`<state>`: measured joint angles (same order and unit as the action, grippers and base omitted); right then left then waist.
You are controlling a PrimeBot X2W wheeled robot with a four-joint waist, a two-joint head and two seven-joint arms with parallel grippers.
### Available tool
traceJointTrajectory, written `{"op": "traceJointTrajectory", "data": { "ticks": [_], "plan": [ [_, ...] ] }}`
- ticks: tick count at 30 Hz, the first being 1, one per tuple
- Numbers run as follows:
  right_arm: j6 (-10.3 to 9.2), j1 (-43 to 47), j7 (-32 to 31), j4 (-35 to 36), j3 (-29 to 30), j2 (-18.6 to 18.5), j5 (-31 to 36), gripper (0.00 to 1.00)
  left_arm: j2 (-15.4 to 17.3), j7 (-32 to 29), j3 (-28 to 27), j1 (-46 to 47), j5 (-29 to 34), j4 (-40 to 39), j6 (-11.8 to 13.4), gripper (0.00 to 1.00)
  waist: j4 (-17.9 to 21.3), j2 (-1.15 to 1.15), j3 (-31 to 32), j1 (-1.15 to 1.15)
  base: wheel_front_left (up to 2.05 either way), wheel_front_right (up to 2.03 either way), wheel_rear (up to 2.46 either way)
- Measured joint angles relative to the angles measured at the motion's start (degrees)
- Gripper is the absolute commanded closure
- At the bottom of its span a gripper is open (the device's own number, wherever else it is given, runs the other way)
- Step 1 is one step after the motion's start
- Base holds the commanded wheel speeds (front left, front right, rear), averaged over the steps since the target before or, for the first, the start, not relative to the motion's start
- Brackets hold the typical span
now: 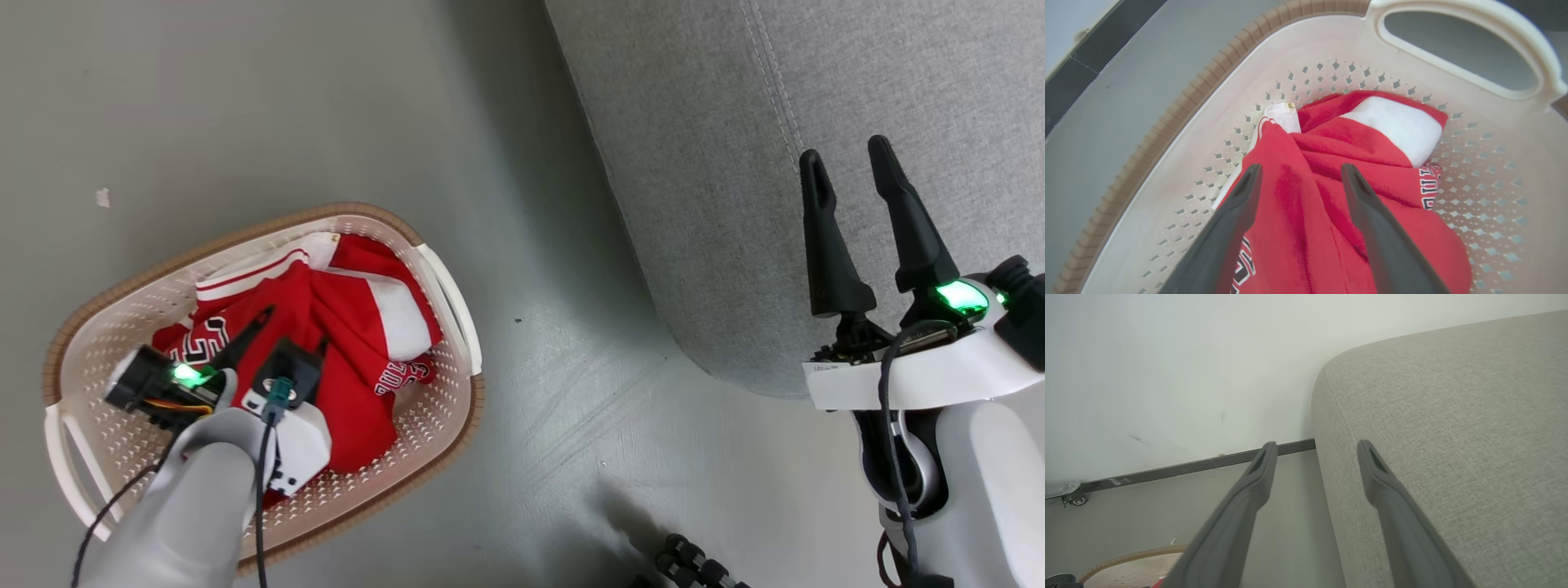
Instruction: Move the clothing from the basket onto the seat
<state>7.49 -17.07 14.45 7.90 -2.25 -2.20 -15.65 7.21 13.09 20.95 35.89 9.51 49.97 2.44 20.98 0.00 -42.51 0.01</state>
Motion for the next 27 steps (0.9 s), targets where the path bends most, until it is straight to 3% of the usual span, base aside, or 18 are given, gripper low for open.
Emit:
{"op": "traceJointTrajectory", "data": {
  "ticks": [13, 14, 16, 17, 27],
  "plan": [
    [0.0, -2.39, 0.0, -1.05, -0.62, 0.01, -1.01, 0.0, 1.88, -0.44, -2.19, 2.39, -0.41, 2.98, 3.58, 0.0, 2.14, 0.0, -2.77, 0.0, 0.0, 0.0, 0.0],
    [0.0, -2.49, 0.0, -1.16, -0.71, 0.01, -1.09, 0.0, 1.88, -0.44, -2.38, 2.53, -0.41, 3.15, 4.05, 0.17, 2.26, 0.0, -2.9, 0.0, 0.0, 0.0, 0.0],
    [0.0, -2.93, 0.0, -1.35, -0.79, 0.01, -1.46, 0.0, 1.75, -0.51, -2.56, 2.59, -0.46, 3.68, 4.04, 0.85, 2.46, 0.0, -3.11, 0.0, 0.0, 0.0, 0.0],
    [0.0, -3.25, 0.0, -1.46, -0.76, 0.01, -1.48, 0.0, 1.52, -0.57, -2.57, 2.6, -0.71, 4.17, 4.03, 1.0, 2.53, 0.0, -3.16, 0.0, 0.0, 0.0, 0.0],
    [0.0, -4.14, 0.0, -2.65, -0.26, 0.01, -1.49, 0.0, 0.27, -0.31, -2.19, 2.88, -1.04, 4.2, 4.25, 1.0, 2.08, 0.0, -2.41, 0.0, 0.0, 0.0, 0.0]
  ]
}}
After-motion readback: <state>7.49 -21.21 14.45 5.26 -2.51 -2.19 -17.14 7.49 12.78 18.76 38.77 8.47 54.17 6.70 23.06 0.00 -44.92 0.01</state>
